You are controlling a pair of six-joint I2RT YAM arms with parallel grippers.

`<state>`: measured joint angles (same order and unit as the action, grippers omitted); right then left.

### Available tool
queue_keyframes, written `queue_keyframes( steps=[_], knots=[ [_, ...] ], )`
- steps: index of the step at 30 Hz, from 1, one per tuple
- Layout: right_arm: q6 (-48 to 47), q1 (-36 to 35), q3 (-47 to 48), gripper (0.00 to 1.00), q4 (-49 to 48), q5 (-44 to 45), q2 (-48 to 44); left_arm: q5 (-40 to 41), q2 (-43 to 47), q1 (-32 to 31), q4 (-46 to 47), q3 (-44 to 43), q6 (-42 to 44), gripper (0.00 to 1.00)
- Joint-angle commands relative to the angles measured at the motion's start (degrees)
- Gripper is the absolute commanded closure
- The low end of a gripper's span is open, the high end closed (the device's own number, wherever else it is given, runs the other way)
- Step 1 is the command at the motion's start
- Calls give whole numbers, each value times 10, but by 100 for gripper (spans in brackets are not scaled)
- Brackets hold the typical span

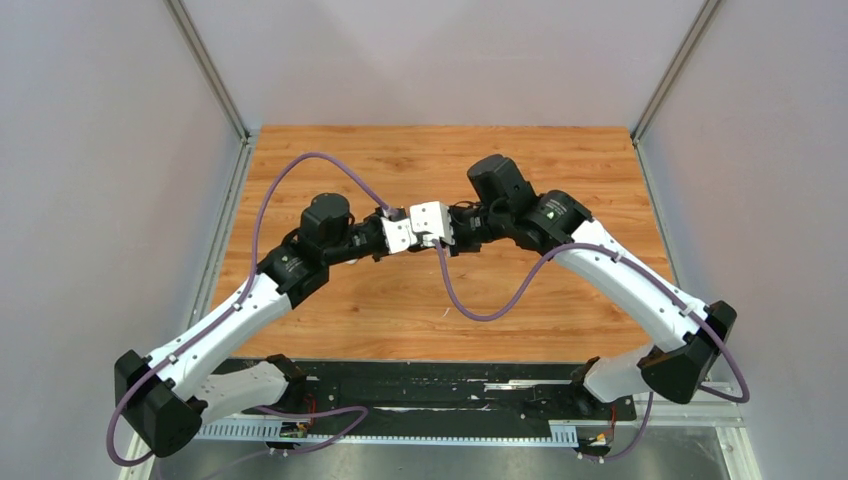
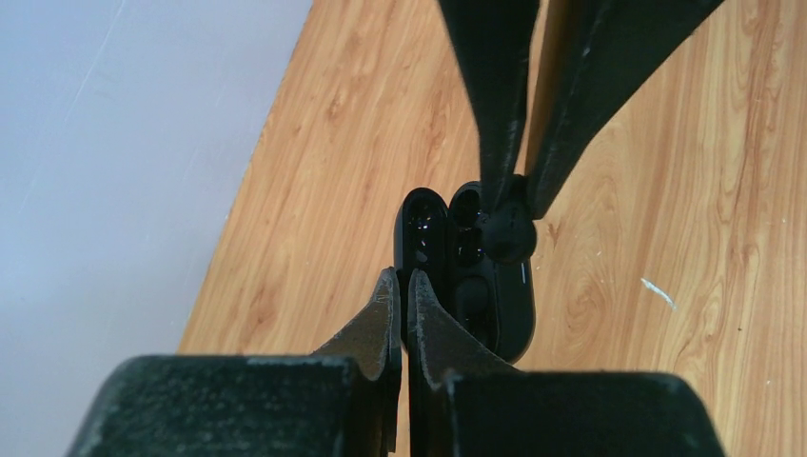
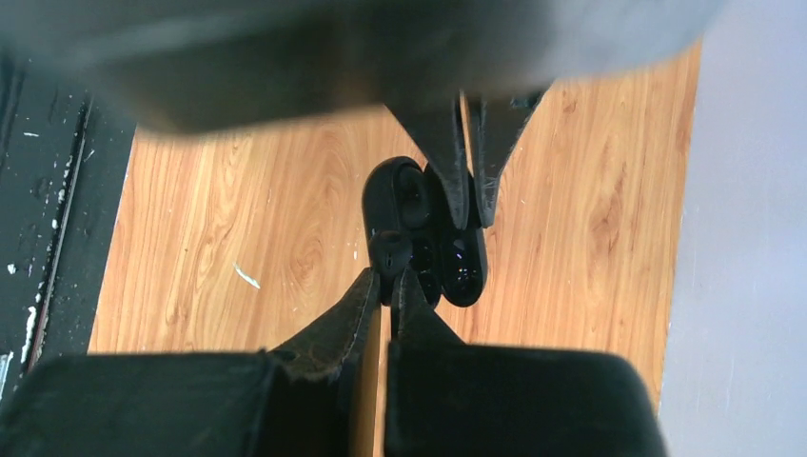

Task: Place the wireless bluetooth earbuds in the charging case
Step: Place the earbud in the charging case.

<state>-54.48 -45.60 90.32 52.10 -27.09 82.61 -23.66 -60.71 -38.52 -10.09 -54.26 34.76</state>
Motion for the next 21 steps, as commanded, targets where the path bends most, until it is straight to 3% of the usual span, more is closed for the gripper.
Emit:
queue_keyframes(
  steps=[1, 13, 21],
  knots=[
    [31, -1, -69, 100, -77, 19, -46, -42, 48, -5, 128, 17, -19, 100],
    [13, -2, -49, 100, -93, 24, -58, -48, 59, -5, 105, 17, 16, 100],
    [-11, -3, -20, 99, -94, -38, -85, -37, 53, -5, 67, 6, 38, 100]
  ],
)
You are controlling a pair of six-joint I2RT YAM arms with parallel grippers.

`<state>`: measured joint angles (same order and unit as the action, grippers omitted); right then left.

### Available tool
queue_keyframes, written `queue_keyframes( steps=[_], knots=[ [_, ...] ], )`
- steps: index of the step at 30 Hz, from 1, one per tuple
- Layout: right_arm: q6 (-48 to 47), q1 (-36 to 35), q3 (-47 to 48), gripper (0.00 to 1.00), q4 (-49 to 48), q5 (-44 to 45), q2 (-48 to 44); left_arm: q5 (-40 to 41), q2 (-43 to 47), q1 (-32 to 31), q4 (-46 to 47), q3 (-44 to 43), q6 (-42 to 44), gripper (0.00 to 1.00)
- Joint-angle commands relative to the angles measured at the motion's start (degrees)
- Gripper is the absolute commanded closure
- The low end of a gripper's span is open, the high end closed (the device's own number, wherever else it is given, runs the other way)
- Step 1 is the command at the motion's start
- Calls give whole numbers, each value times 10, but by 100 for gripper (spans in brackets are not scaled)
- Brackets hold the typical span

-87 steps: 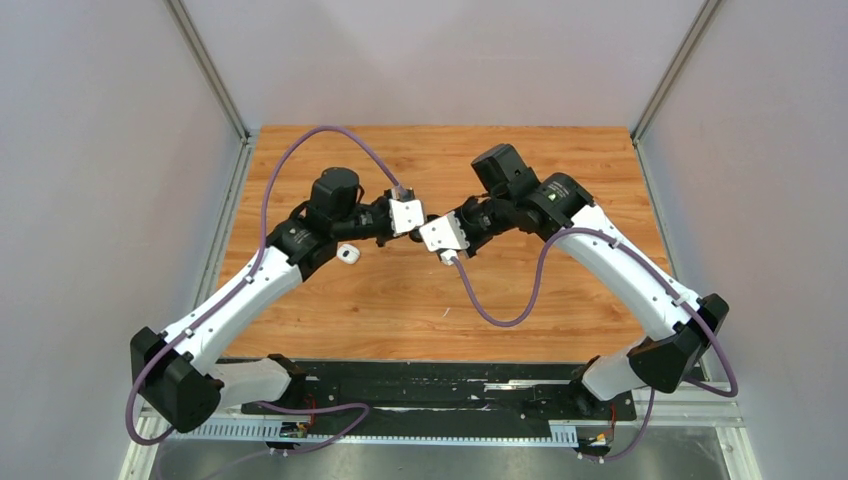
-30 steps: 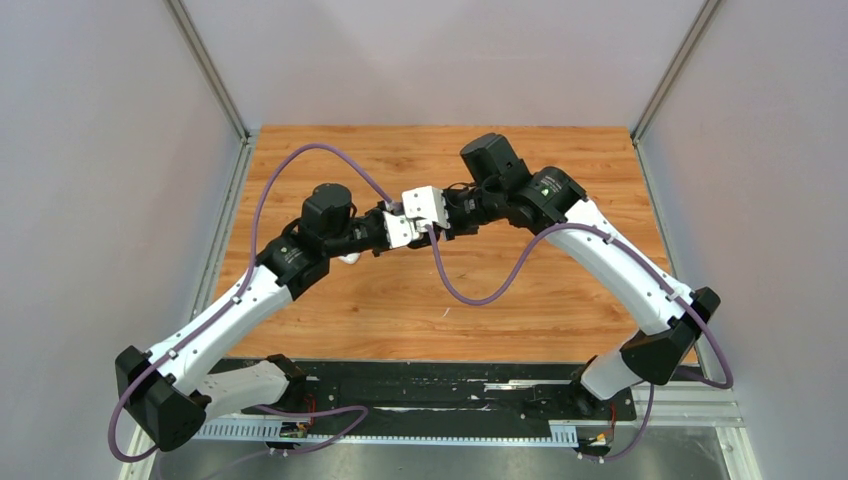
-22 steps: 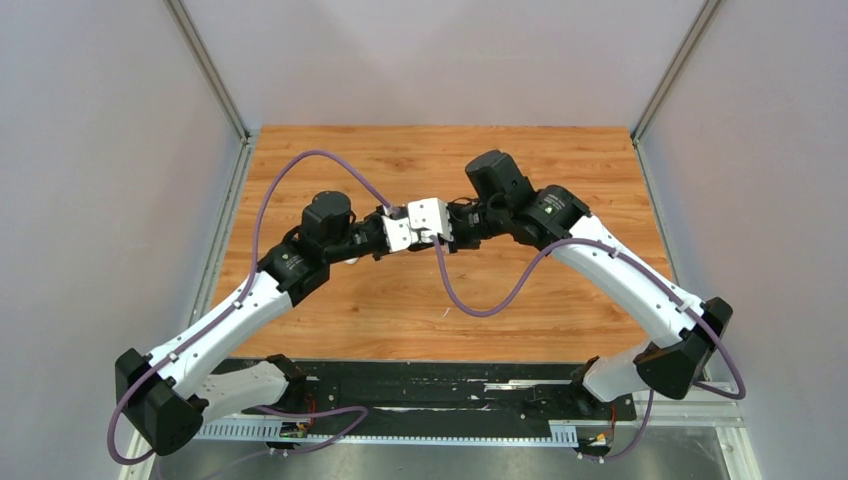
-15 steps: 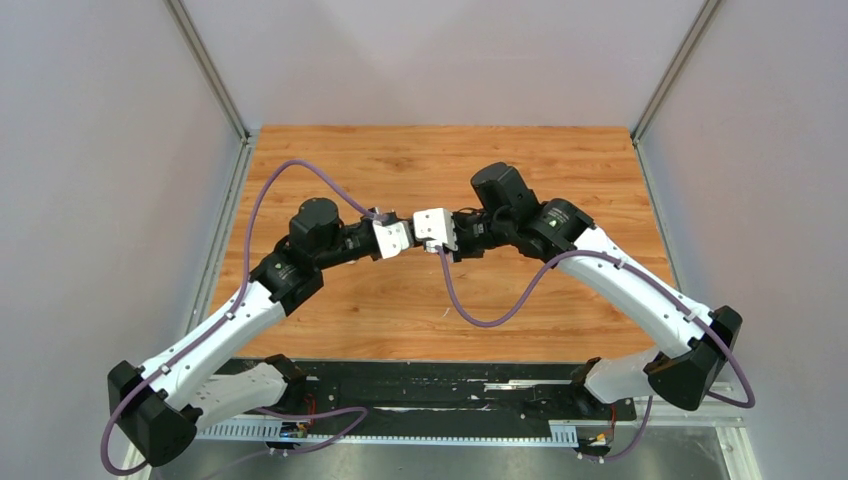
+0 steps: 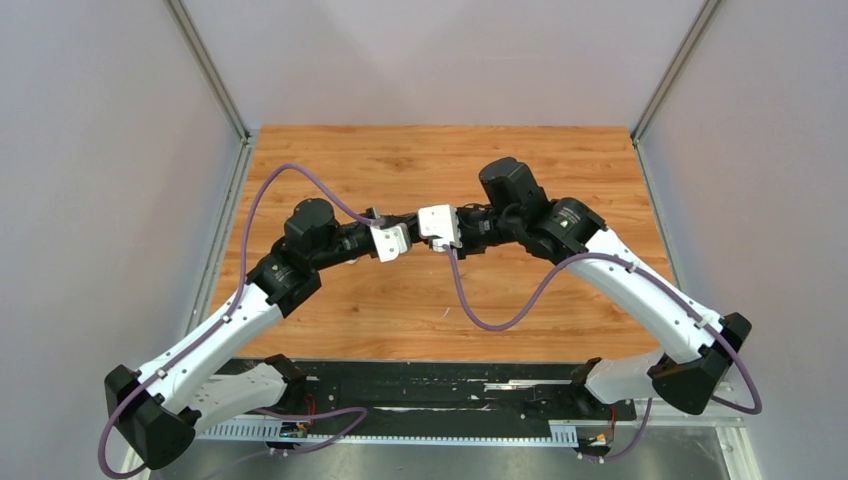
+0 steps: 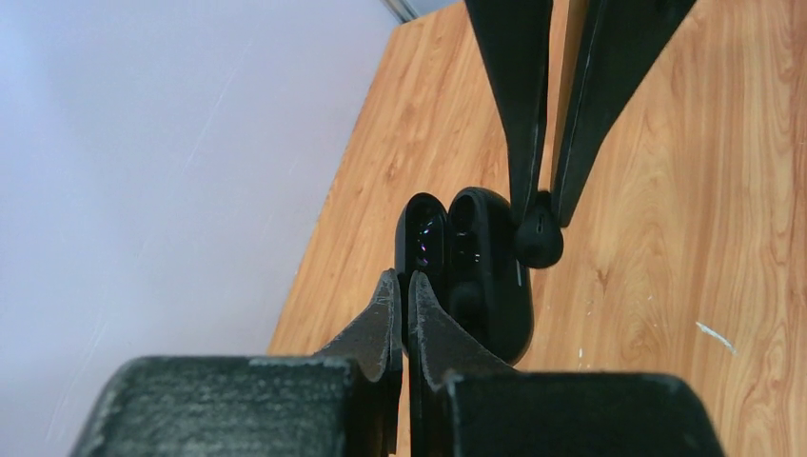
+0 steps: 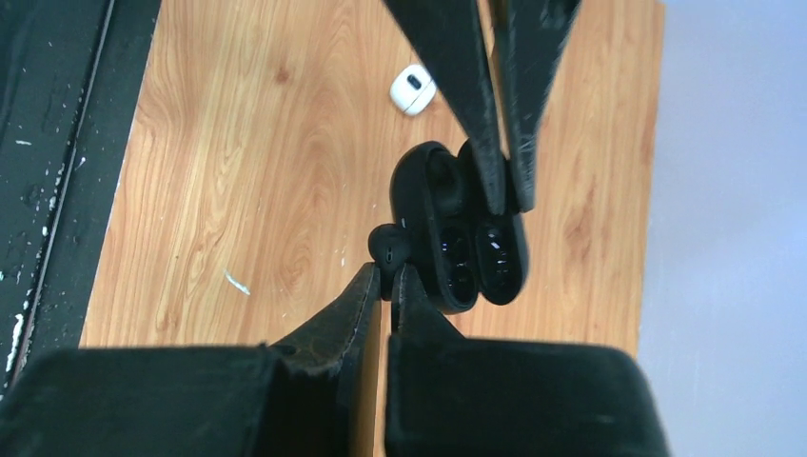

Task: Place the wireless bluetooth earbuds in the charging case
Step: Place the earbud in the charging case.

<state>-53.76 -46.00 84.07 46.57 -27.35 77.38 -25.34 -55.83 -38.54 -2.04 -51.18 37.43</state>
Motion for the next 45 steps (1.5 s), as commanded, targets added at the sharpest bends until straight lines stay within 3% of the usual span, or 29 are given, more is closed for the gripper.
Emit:
queue_keyframes(
  steps=[1, 45],
  knots=[
    [-15, 0, 48, 99, -38, -40, -33, -18, 4, -5, -15, -25, 15, 100],
    [5, -1, 92, 99, 61, 34, 46, -26, 12, -5, -7, -28, 25, 100]
  ],
)
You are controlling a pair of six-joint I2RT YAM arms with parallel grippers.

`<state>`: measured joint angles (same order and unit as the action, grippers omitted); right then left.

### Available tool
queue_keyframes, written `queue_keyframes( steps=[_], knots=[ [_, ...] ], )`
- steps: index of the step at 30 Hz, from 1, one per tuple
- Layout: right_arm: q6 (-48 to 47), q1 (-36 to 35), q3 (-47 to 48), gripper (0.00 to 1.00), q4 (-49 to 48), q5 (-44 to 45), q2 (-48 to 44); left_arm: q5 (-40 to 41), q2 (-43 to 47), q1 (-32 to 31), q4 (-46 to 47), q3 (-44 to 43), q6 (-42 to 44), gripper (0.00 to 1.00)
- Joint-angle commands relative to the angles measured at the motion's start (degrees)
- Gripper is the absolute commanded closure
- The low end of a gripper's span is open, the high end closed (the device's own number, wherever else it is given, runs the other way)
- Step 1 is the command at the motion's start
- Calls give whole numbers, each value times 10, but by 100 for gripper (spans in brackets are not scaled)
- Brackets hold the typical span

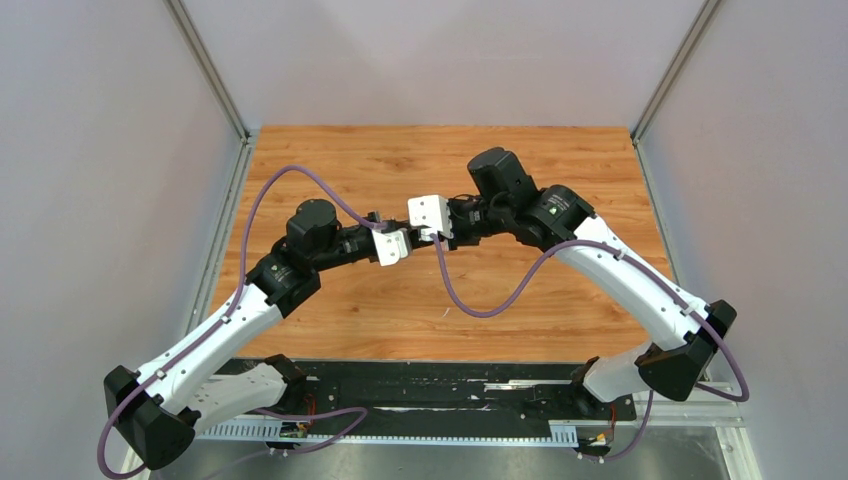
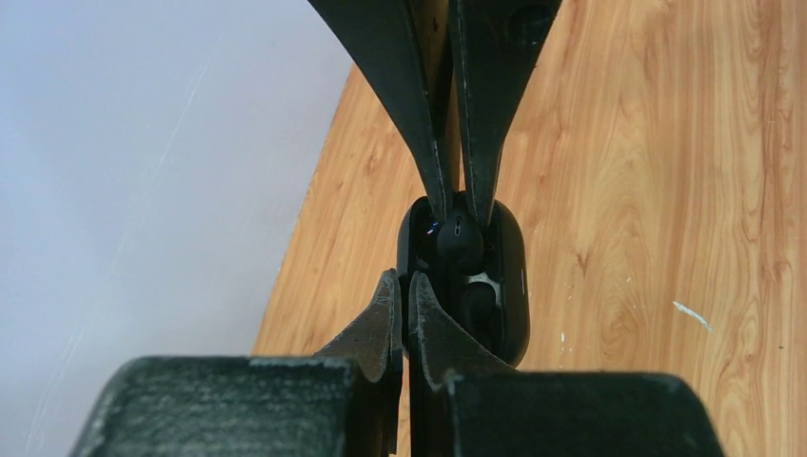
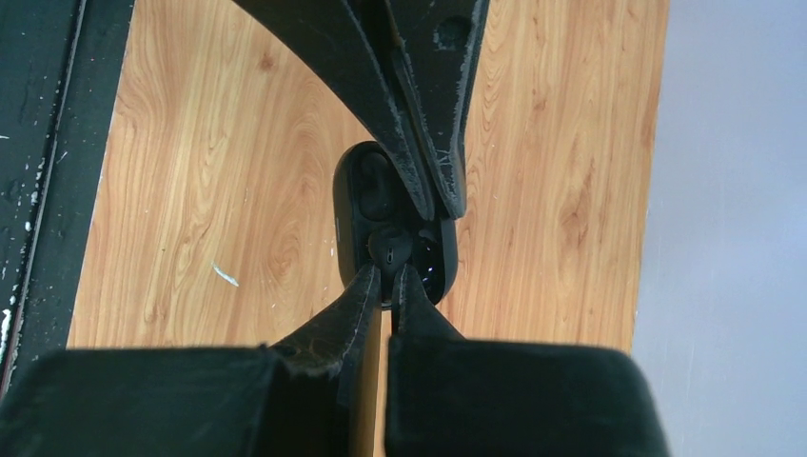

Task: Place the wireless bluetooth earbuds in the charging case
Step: Place the earbud in the charging case.

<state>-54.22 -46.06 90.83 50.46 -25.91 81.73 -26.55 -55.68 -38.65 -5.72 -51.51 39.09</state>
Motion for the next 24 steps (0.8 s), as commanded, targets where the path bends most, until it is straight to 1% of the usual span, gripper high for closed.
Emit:
queue_keyframes(
  steps=[1, 10, 15, 18, 24],
  knots=[
    [10, 0, 25, 99, 22, 22, 2, -14, 10, -4, 28, -25, 8, 100],
    [5, 0, 25, 100, 44, 17, -1, -12, 6, -4, 27, -26, 12, 100],
    [7, 0, 34, 99, 58, 13, 12, -14, 6, -4, 32, -26, 7, 100],
    [9, -1, 44, 92, 58, 13, 24, -19, 5, -4, 40, -26, -4, 100],
    [11, -3, 59, 83, 51, 16, 32, -30, 3, -5, 42, -27, -17, 100]
  ],
)
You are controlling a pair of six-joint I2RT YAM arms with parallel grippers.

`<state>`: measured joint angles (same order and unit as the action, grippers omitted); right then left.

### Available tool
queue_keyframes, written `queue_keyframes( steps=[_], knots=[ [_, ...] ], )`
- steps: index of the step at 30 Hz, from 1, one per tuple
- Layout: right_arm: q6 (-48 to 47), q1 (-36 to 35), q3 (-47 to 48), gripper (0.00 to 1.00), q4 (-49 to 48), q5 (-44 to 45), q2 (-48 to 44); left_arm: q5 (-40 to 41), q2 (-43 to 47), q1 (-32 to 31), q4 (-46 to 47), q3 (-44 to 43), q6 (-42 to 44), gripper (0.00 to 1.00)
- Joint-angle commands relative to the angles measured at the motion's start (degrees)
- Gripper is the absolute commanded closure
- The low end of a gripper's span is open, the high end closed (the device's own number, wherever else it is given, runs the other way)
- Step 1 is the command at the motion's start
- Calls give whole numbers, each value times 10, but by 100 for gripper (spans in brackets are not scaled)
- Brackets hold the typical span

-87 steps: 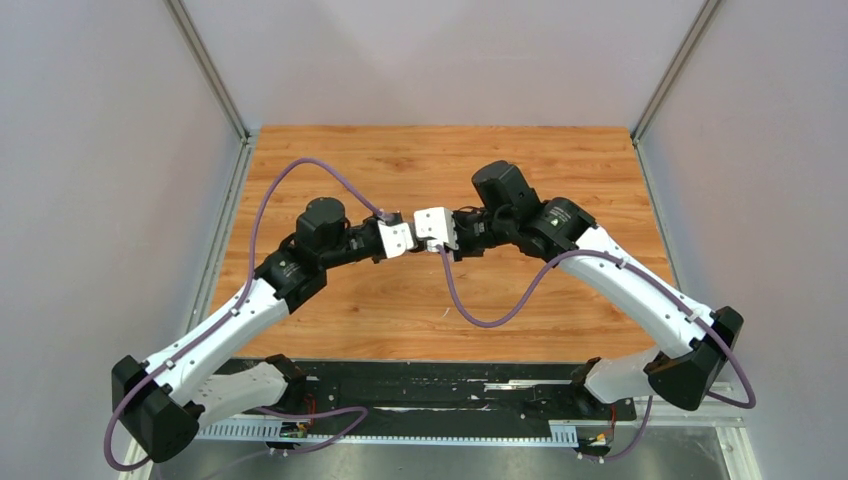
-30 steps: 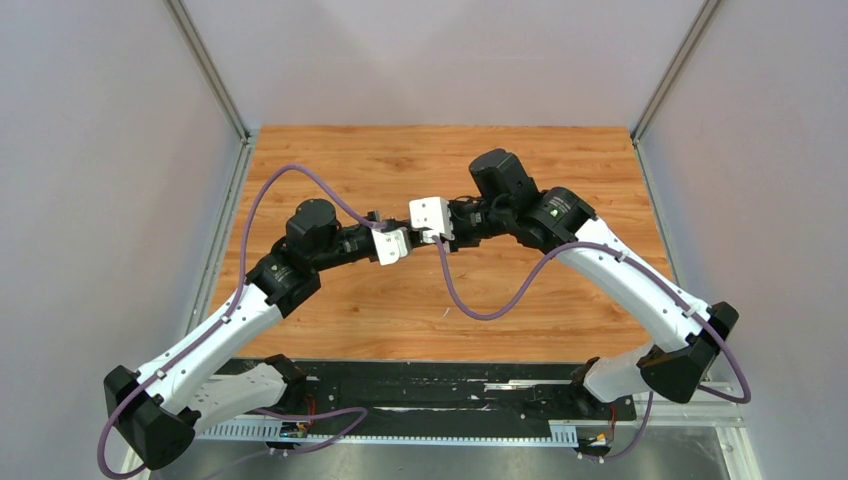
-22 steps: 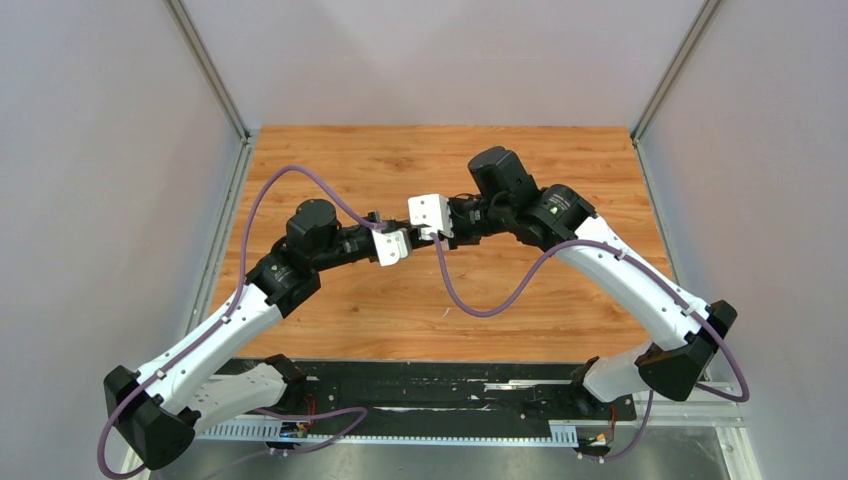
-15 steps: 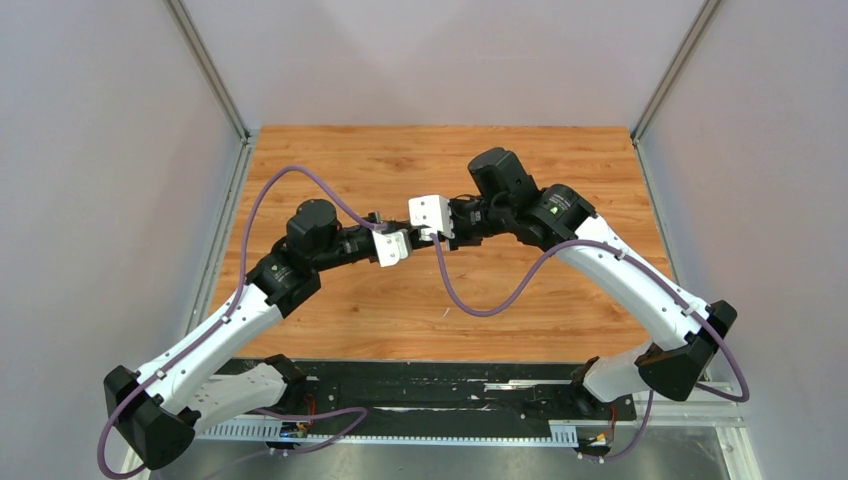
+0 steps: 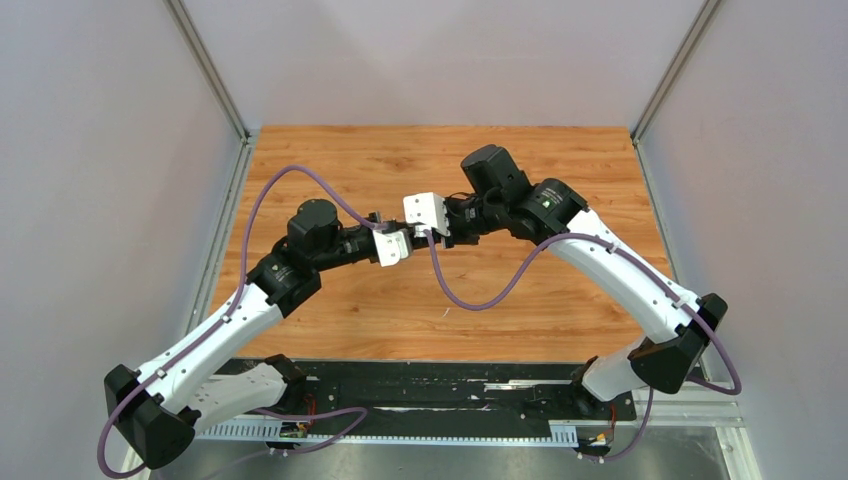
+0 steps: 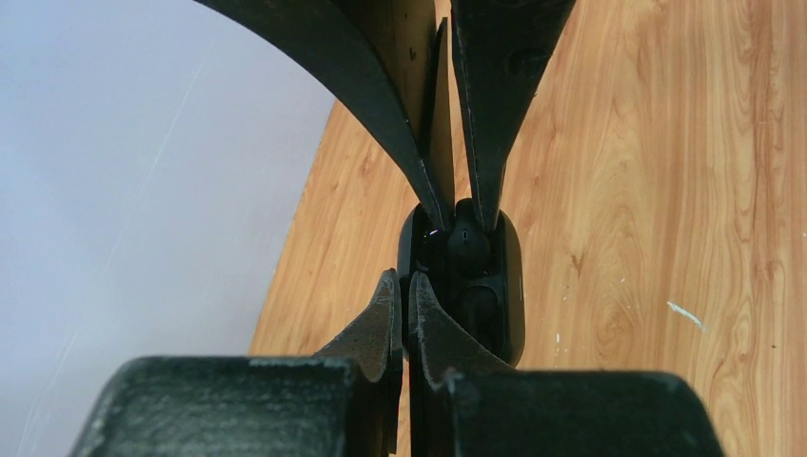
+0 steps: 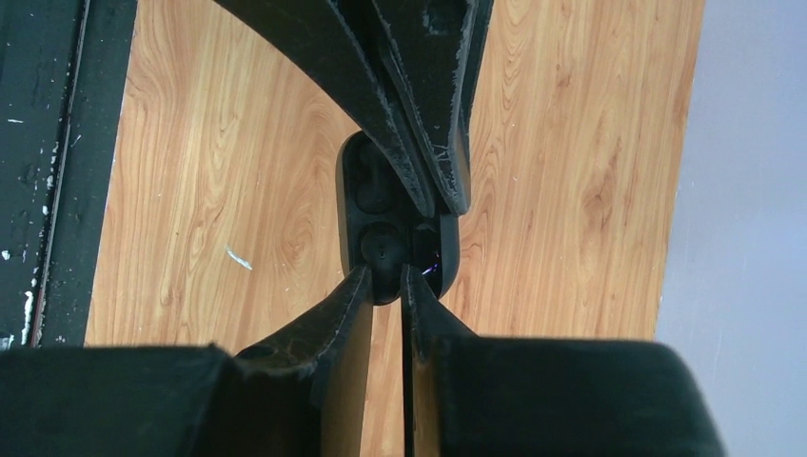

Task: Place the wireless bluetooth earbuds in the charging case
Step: Place the earbud in the charging case, then close the charging case.

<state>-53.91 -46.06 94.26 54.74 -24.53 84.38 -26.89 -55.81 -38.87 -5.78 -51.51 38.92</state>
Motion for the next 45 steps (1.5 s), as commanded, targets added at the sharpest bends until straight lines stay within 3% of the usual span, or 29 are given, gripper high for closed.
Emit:
queue_keyframes(
  steps=[1, 24, 28, 33, 37, 40, 43, 45],
  knots=[
    [8, -4, 24, 82, 8, 2, 5, -25, 4, -3, 42, -27, -13, 100],
    [64, 2, 22, 64, 7, -19, -62, -16, -8, -3, 41, -26, 6, 100],
    [140, 28, 15, 47, -33, -49, -97, -10, -6, -3, 38, -28, 11, 100],
    [311, 68, -85, 24, -164, -33, -139, -4, -11, -3, 39, -36, 12, 100],
    [426, 117, -116, 24, -174, -98, -115, 24, -17, -3, 50, -49, -11, 100],
    [481, 162, -133, 30, -181, -202, -83, 49, -18, -3, 76, -50, -33, 100],
    [493, 201, -141, 34, -205, -319, -51, 68, -19, -3, 102, -50, -59, 100],
    [492, 213, -137, 35, -228, -349, -36, 71, -22, -3, 112, -50, -74, 100]
  ],
)
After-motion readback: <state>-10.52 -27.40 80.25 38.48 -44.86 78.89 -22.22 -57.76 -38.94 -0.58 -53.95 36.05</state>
